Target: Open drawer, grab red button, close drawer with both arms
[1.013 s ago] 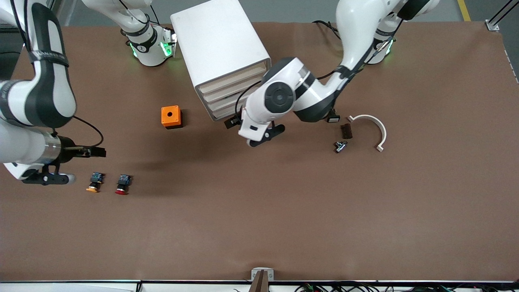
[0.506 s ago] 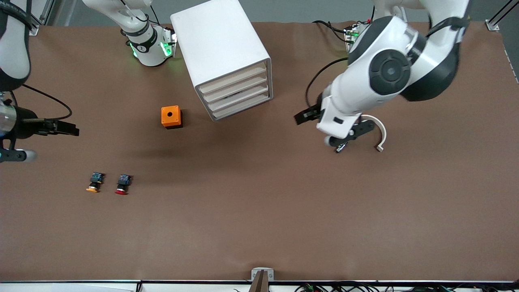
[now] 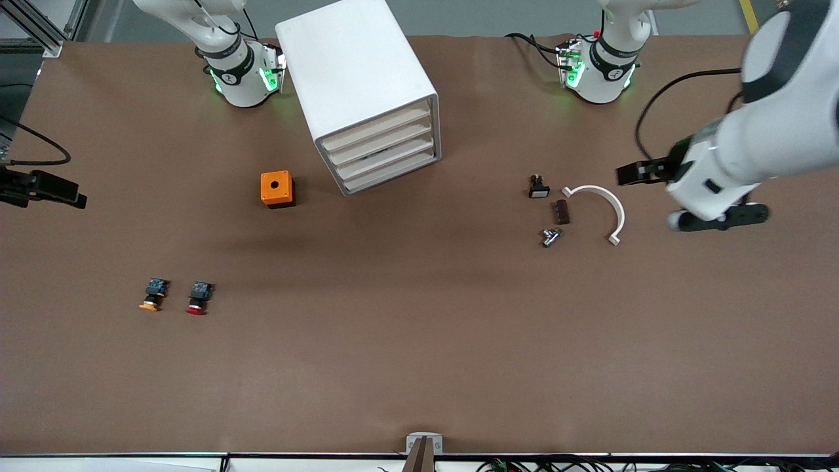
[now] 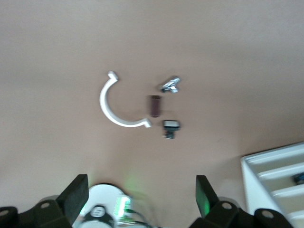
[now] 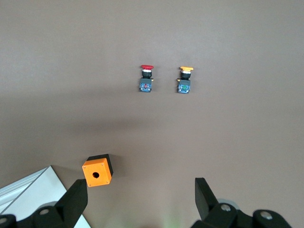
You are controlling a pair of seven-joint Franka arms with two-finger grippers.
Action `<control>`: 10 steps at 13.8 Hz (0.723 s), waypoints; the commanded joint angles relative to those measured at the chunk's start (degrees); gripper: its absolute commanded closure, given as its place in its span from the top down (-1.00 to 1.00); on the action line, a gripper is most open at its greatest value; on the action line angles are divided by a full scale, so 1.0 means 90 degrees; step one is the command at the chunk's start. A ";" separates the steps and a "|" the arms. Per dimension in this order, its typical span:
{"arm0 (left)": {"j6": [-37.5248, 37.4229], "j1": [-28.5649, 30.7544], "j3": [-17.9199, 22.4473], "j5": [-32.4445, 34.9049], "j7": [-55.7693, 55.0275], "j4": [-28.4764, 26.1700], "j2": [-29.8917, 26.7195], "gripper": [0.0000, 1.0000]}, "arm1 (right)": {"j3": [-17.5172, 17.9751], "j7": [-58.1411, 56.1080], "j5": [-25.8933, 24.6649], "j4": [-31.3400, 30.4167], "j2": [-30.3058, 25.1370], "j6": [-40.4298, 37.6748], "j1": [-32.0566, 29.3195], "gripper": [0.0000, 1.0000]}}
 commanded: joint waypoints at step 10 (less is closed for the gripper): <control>0.1930 -0.0816 0.1821 0.0118 0.1672 -0.3035 -0.2162 0.99 | 0.0097 0.0161 0.0011 -0.1374 -0.1683 -0.0028 -0.0074 1.00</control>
